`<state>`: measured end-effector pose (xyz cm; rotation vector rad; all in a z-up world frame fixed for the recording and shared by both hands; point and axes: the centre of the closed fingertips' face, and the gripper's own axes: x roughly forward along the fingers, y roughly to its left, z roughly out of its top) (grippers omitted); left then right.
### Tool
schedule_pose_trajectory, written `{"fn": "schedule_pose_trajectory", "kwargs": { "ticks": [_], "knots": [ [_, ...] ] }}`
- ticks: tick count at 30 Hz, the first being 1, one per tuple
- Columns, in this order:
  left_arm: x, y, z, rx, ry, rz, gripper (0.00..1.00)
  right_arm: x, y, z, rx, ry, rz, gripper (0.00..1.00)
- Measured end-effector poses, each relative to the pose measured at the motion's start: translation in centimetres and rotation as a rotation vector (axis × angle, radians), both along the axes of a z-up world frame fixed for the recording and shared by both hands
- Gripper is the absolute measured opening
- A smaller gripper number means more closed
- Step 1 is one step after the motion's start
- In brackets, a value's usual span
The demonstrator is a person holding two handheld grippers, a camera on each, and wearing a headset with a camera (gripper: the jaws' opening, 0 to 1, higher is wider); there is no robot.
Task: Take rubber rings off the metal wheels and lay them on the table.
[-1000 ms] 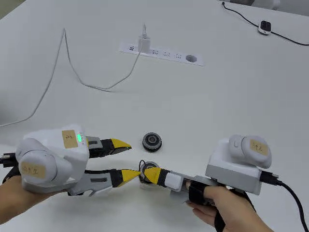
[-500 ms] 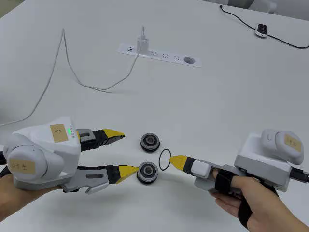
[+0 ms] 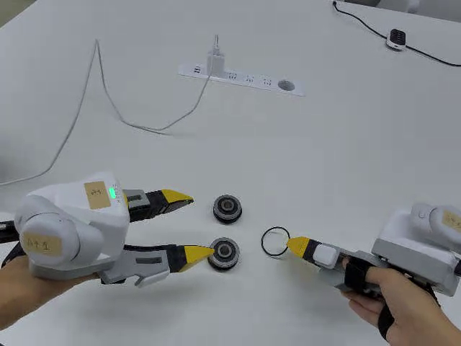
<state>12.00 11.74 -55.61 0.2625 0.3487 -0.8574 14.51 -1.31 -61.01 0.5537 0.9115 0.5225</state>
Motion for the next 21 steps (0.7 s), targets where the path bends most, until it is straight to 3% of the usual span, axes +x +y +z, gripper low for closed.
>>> {"fn": "schedule_pose_trajectory", "kwargs": {
  "ticks": [4,21],
  "knots": [
    [0.0,-0.3,0.0,0.007,0.002,-0.003,0.45,0.3,-0.7,-0.4,-0.045,-0.024,-0.004,0.02],
    [-0.1,-1.0,-0.4,0.022,0.015,-0.034,0.44,0.0,-1.4,-0.8,-0.116,-0.047,0.018,0.07]
  ]
}}
